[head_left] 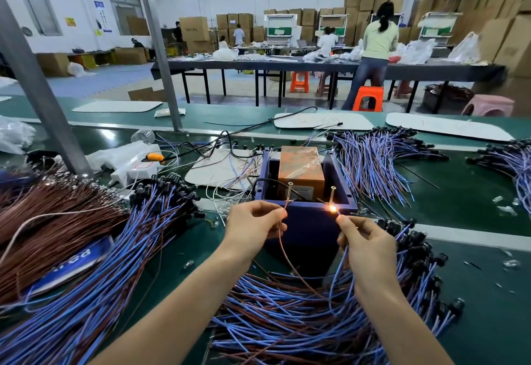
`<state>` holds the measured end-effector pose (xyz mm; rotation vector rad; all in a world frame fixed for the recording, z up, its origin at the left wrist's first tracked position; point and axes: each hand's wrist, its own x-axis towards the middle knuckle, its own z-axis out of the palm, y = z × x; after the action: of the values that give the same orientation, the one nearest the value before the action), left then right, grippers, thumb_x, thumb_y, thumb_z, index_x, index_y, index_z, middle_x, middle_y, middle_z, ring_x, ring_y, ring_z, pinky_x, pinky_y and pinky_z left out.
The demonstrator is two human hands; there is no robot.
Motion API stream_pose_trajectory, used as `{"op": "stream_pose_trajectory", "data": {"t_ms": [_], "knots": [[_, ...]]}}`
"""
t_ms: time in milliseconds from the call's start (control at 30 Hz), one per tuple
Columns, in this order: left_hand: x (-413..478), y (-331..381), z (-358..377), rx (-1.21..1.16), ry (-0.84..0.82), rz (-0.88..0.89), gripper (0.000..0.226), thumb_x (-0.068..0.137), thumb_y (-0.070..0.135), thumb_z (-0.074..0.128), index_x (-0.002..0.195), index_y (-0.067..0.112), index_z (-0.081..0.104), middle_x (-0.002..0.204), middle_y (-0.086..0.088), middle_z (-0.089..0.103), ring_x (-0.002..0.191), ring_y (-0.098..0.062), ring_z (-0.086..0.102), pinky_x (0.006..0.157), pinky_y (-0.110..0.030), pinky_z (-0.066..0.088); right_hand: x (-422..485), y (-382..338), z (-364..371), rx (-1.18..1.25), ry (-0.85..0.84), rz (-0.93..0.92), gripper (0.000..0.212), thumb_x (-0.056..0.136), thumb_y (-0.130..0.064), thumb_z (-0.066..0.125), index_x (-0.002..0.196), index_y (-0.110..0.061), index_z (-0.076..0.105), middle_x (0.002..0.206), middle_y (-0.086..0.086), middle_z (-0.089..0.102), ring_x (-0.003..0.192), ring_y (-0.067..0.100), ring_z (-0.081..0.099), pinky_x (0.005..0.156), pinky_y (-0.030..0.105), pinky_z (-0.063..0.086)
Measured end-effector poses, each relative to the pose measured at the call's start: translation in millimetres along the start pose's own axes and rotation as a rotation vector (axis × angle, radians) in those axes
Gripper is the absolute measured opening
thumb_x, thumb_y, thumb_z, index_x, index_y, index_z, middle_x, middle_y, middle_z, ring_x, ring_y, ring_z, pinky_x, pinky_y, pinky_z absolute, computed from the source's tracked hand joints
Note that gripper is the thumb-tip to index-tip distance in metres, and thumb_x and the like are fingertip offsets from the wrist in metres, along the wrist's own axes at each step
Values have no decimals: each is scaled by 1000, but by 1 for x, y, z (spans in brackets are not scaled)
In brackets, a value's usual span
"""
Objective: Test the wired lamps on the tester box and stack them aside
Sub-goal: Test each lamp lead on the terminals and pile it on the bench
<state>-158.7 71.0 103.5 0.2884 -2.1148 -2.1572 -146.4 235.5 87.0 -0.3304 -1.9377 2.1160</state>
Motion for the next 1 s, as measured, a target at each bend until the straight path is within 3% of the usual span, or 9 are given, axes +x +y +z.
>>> {"op": "stream_pose_trajectory", "data": {"t_ms": [100,200,267,333,500,667,767,867,1000], "knots": [[-6,-1,-5,34,-30,17,7,84,0,67,80,5,67,72,-10,68,56,-11,65,56,-21,55,-14,1,-4,-124,-121,-89,16,91,-22,63,76,-17,68,49,-5,58,45,3,48,56,25,42],[-15,-11,-17,234,37,117,18,85,-3,63,87,15,61,91,-6,69,71,-12,67,69,-25,57,-31,9,-7,-359,-288,-178,26,90,-40,58,70,-28,71,61,-13,66,52,6,54,56,19,44],[-24,-18,-27,484,103,207,28,84,2,63,91,29,58,113,3,59,97,-9,59,83,-21,49,-32,15,-12,-526,-280,-253,24,92,-41,55,76,-32,70,62,-19,63,71,3,58,71,14,44],[-33,-22,-34,591,151,290,38,85,3,62,95,39,54,131,6,42,117,-10,46,98,-28,43,-29,16,-18,-666,-230,-327,19,93,-36,56,91,-27,72,77,-21,61,95,10,58,87,24,46],[-40,-32,-66,634,194,360,54,86,3,60,118,44,45,124,12,49,114,-8,47,103,-31,40,-28,17,-26,-951,-274,-259,19,94,-37,55,107,-28,68,107,-13,63,133,18,38,111,37,33],[-17,-49,-125,1447,391,219,45,93,19,48,136,33,46,136,7,48,131,-18,33,107,-39,27,-32,23,-20,-1249,-418,-215,37,96,-54,41,130,-41,47,140,-17,47,145,20,13,119,37,7],[-12,-60,-140,1482,386,221,42,90,4,54,126,25,59,119,4,59,119,-22,43,97,-39,31,-34,26,-15,-1328,-467,-224,40,96,-58,35,134,-45,40,145,-17,41,147,19,8,118,39,-5],[-11,-59,-144,1359,440,268,44,76,-18,58,105,14,70,100,-6,55,86,-26,55,92,-43,30,-35,28,-16,-1318,-453,-251,38,96,-58,35,131,-45,43,142,-19,42,146,17,8,118,40,-8],[-14,-46,-140,1249,422,221,47,83,-11,54,122,15,59,110,-9,46,74,-19,49,87,-40,35,-35,26,-17,-1219,-408,-332,30,97,-50,42,125,-43,49,139,-21,43,146,12,11,119,36,-1]]}}
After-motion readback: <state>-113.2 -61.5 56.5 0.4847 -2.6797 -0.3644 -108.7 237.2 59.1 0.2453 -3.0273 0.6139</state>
